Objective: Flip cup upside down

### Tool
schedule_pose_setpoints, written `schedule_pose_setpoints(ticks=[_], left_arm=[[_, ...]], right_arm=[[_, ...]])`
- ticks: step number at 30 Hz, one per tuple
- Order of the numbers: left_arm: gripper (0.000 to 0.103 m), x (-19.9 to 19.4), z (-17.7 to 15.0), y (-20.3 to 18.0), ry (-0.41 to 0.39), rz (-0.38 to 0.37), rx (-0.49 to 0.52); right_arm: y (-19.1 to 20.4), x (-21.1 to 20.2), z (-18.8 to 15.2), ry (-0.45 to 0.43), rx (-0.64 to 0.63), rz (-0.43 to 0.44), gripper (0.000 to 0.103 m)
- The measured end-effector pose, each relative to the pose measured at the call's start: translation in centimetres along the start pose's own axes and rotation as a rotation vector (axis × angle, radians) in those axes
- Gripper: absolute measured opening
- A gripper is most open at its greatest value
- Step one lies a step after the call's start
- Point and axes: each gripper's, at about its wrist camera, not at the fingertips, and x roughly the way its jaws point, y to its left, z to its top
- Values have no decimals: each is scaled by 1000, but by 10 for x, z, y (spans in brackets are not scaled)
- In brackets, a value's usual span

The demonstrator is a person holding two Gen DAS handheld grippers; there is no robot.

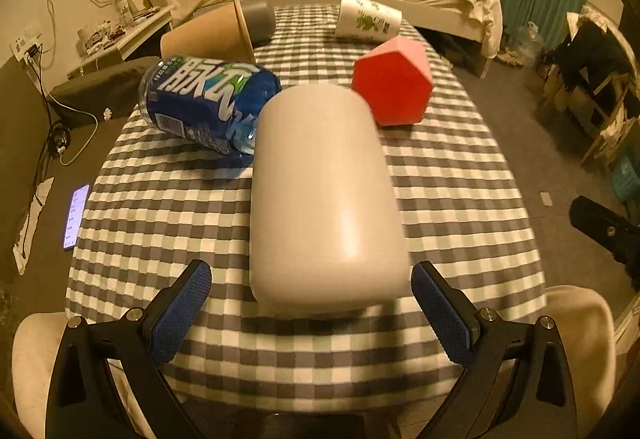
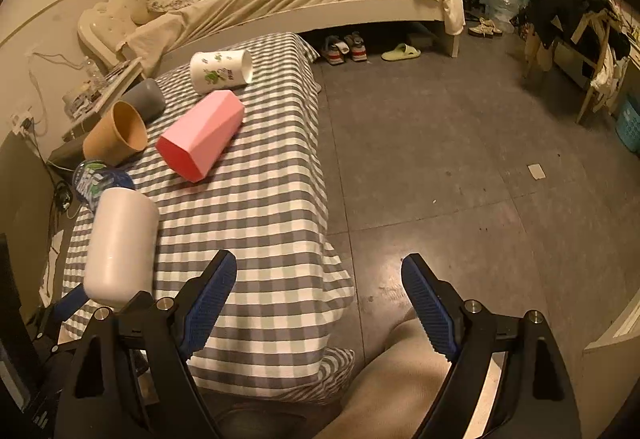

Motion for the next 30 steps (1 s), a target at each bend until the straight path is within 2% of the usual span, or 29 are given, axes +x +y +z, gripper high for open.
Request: schedule_pose_setpoints(ticks=[2,4,8,10,23,30], left_arm=[[101,4,0,4,8,-10,-13],[95,6,-1,7,15,-27,-22],[72,0,-1,0,7,-71,29],[72,-6,-2,-3,-5,-64,67],[72,-52,6,11,-102,-69,112],[72,-50,12,21,-89,-90,78]], right_arm=[[-3,5,0,15,12,-2,85],[-4,9,0,24,18,-2,85],[-5,12,-1,36,23,-4,85],[-5,14,-2,42,25,-5,85],[10,8,-5,41,0,11,85],[24,7,-7,40,-26,29,85]])
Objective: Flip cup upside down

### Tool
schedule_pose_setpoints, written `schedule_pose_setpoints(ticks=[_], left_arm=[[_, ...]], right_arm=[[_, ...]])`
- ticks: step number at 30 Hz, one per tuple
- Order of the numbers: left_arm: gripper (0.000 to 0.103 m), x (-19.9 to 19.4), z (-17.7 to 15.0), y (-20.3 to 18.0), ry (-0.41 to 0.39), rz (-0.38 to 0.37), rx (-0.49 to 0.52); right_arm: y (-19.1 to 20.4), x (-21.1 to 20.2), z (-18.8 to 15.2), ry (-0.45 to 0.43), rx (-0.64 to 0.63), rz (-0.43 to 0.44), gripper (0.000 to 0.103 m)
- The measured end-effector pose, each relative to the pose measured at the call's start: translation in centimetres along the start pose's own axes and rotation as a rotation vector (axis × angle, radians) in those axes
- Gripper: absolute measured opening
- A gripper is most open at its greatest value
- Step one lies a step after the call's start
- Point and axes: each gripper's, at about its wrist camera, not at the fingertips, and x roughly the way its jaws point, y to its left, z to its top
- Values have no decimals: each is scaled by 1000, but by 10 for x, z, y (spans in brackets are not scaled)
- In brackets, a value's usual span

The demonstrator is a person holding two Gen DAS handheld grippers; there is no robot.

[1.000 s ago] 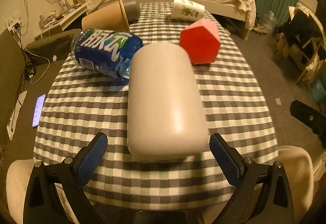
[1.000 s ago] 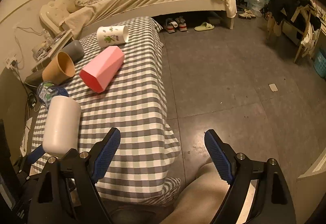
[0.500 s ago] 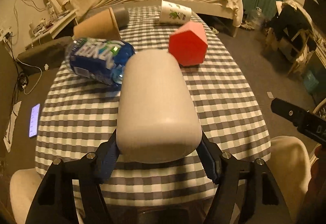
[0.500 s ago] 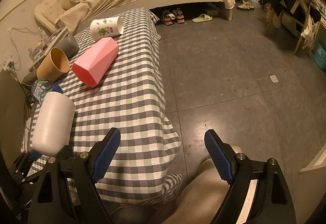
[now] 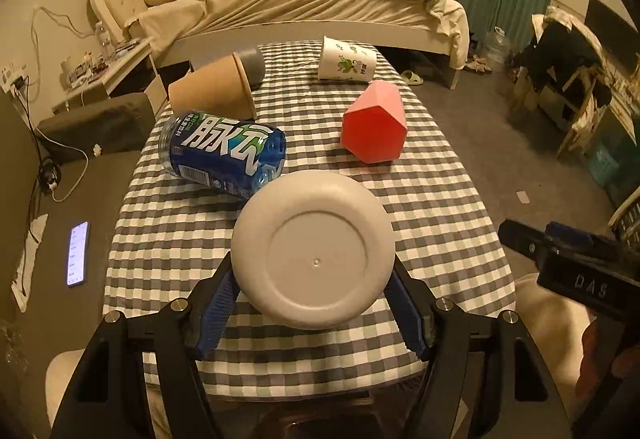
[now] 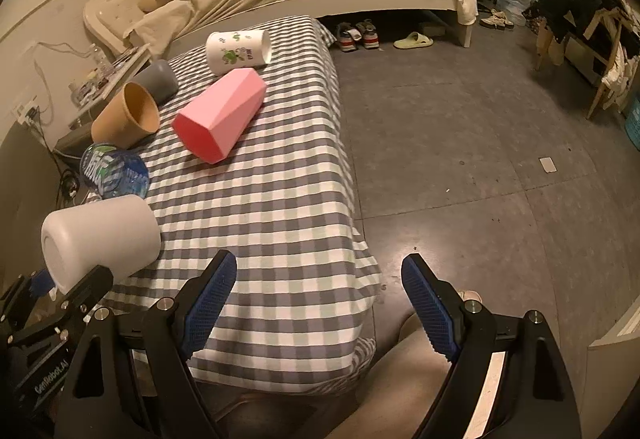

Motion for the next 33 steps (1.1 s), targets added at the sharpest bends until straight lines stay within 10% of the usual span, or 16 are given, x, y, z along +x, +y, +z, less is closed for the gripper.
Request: schedule_pose_setpoints(ticks=[18,33], left_arm=[[72,20,21,19,12,-25,-54],[72,-37,31,30,-120,-43,-43]], right_arm=[[2,0,2,7,-4,-17,85],[34,-20,8,-37,-74,-16,85]])
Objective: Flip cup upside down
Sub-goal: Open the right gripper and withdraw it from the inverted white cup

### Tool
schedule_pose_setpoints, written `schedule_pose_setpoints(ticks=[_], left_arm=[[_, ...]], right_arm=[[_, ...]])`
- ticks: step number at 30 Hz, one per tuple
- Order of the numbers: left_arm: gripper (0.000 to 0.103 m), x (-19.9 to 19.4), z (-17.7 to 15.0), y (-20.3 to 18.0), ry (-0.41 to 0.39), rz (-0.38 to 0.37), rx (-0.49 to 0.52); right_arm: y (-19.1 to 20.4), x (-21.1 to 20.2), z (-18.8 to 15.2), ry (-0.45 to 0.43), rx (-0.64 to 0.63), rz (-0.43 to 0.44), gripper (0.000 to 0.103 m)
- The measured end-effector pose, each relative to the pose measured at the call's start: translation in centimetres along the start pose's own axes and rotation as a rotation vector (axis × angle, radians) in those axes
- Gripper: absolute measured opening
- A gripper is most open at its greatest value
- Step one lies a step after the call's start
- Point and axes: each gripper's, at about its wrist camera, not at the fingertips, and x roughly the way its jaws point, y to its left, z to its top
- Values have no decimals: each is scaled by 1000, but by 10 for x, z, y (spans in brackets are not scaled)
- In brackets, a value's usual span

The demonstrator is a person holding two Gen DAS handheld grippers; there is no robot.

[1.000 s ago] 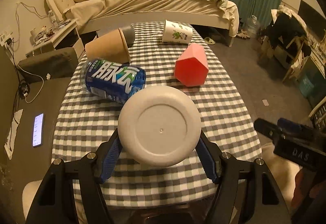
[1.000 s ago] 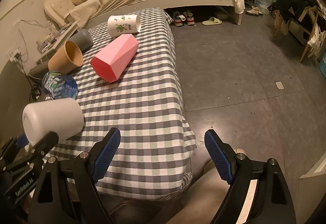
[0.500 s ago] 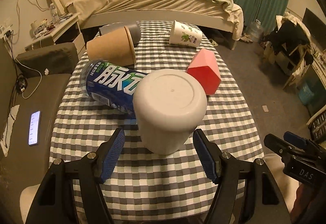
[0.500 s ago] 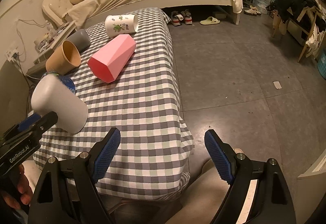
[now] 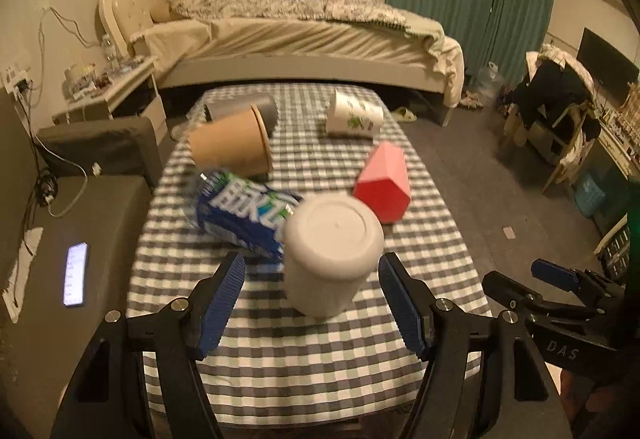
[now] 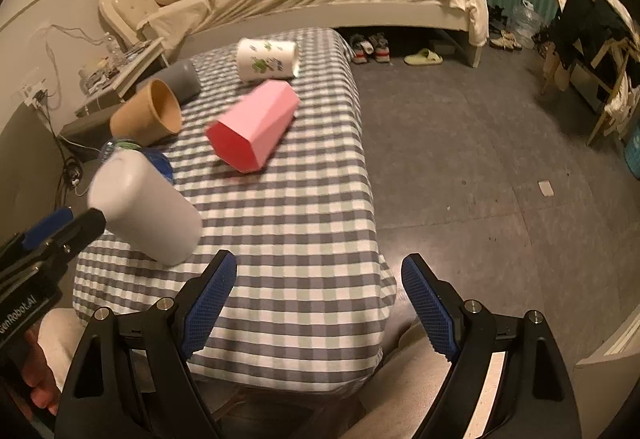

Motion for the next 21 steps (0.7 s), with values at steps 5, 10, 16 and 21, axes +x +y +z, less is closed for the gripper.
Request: schedule_pose_setpoints(ticks=[5,10,16,21], left_arm=[[72,-24,5,16,-53,34,-15],[73,-39,0,39,-68,54,-59],[77,-47,-16,55,-70,73,-70],[91,-51,-30,59,-78,77,-60]], right_arm=[[19,-23,4,-62,-41,12,85],[37,-46,3,-118,-76,25,85],[57,-63,-7,-160,-125,33,85],[66,-64,-17,-171,-135,40,92]])
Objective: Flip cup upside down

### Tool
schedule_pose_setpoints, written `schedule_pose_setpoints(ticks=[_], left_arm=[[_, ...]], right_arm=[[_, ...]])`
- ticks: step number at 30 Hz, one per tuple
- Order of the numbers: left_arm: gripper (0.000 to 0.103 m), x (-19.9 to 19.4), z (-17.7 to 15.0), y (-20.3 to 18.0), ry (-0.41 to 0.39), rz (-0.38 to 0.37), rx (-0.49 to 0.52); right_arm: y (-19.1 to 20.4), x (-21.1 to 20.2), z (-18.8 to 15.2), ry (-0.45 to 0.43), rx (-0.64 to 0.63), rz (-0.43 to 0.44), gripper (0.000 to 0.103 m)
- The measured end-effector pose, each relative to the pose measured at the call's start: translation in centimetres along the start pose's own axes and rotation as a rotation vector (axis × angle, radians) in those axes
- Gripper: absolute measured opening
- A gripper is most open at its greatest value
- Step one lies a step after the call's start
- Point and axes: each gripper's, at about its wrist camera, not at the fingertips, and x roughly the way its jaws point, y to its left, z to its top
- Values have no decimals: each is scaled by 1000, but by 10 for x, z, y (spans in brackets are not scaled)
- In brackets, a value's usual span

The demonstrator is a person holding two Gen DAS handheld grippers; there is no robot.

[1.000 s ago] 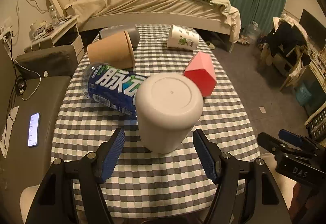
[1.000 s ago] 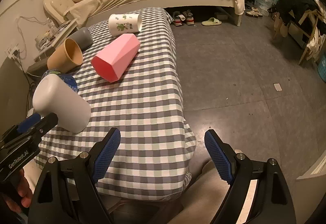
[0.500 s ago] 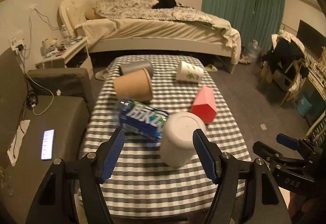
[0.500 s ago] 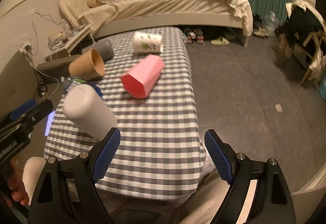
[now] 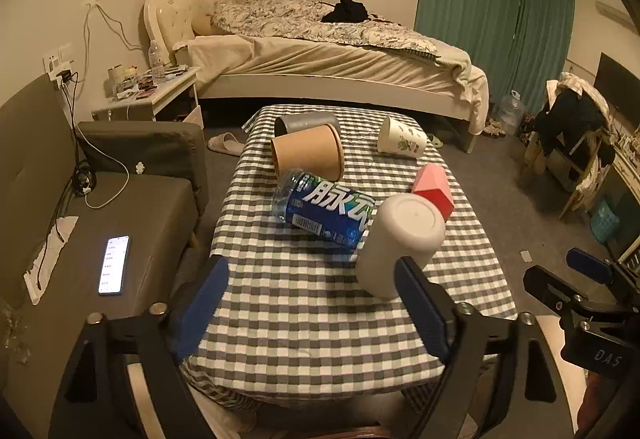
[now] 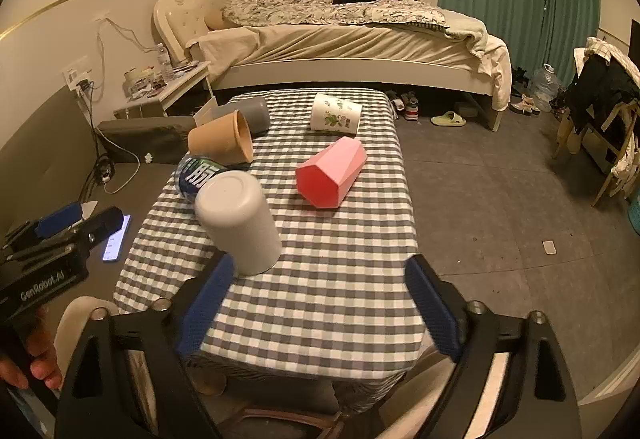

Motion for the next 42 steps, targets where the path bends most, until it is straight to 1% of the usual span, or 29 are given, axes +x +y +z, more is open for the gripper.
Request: schedule_pose_setpoints(ticks=[3,6,10,19,30,34,42], left_arm=[[95,0,-4,0,5,22,12],[96,0,-5,1,9,22,16],[98,0,-6,1,6,23,15],[98,-3,-5,4,-4,30,-1],[98,-6,-5,4,-7,31,7],[98,-6,-3,3,1,46,2],[98,-8,-4,1,-15,64,22]], right_arm=[[4,0,-5,-2,-6,-4,96],[7,3,-8,11,-13,-12,97],[7,4,-10,15,-6,-18,103],[6,7,-9,20,1,-30,103],[8,8,-8,17,-3,-36,103],[8,8,-7,15,-5,-36,103],[10,9,-7,18,-12,-36,103]])
